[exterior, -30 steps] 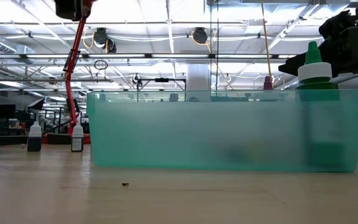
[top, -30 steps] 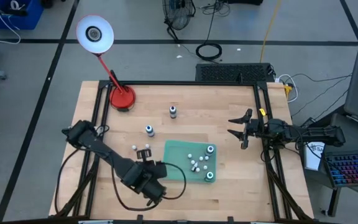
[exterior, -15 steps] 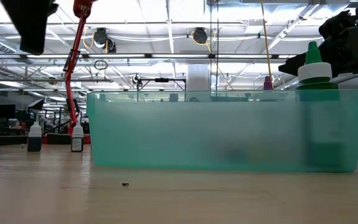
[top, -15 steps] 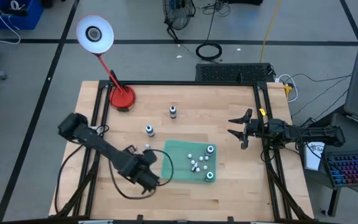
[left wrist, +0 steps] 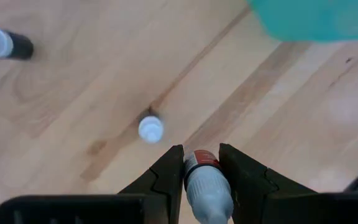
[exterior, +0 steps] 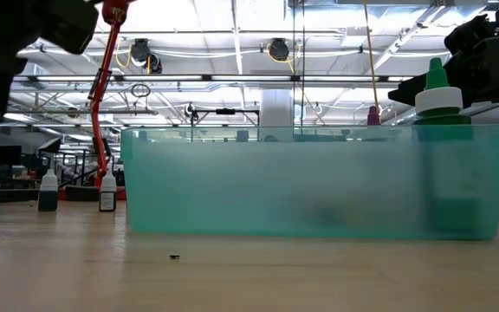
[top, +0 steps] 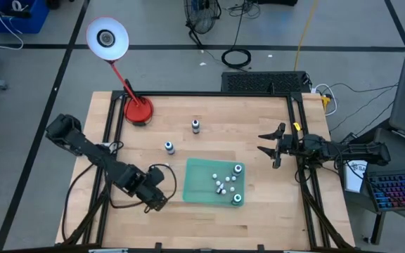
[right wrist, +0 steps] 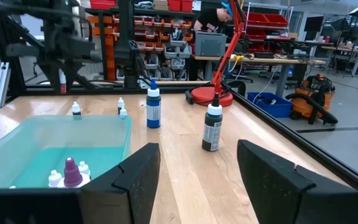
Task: Pick & Place food coloring
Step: Put the small red food coloring bottle into the green bin, then put the small black food coloring bottle into the green bin
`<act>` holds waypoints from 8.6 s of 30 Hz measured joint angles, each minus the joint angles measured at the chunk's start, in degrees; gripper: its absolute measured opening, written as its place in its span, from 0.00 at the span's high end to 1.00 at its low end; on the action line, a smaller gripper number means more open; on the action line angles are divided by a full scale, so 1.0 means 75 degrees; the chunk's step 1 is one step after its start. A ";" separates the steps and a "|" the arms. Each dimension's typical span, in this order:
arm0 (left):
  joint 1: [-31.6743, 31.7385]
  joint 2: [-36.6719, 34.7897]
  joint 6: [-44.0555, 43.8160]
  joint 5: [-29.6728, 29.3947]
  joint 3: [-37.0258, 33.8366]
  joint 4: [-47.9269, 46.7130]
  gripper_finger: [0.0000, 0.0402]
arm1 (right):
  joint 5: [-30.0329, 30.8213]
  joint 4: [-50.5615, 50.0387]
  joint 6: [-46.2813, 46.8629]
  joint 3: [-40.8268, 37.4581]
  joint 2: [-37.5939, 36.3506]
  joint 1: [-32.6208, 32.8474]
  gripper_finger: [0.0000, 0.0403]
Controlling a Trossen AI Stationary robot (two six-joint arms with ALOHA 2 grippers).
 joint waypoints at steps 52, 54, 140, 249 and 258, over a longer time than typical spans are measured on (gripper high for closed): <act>0.3554 0.3929 1.0373 0.0546 0.4255 -0.0476 0.79 | 0.0000 -0.0003 0.0000 0.0003 0.0003 0.0003 0.50; 0.3550 0.4174 1.0383 0.0511 0.4258 -0.0464 0.79 | 0.0000 -0.0003 0.0001 0.0000 0.0003 0.0003 0.49; 0.3820 0.1319 0.4065 -0.0031 0.0075 -0.0285 0.37 | 0.0000 -0.0015 0.0001 0.0003 0.0006 0.0003 0.50; 0.3191 0.6115 0.8864 0.0596 0.6930 -0.1262 0.83 | 0.0000 -0.0005 0.0001 0.0002 0.0017 0.0003 0.49; 0.3188 0.6294 0.8835 0.0651 0.6930 -0.1264 0.83 | 0.0000 -0.0012 0.0000 0.0000 0.0020 0.0003 0.49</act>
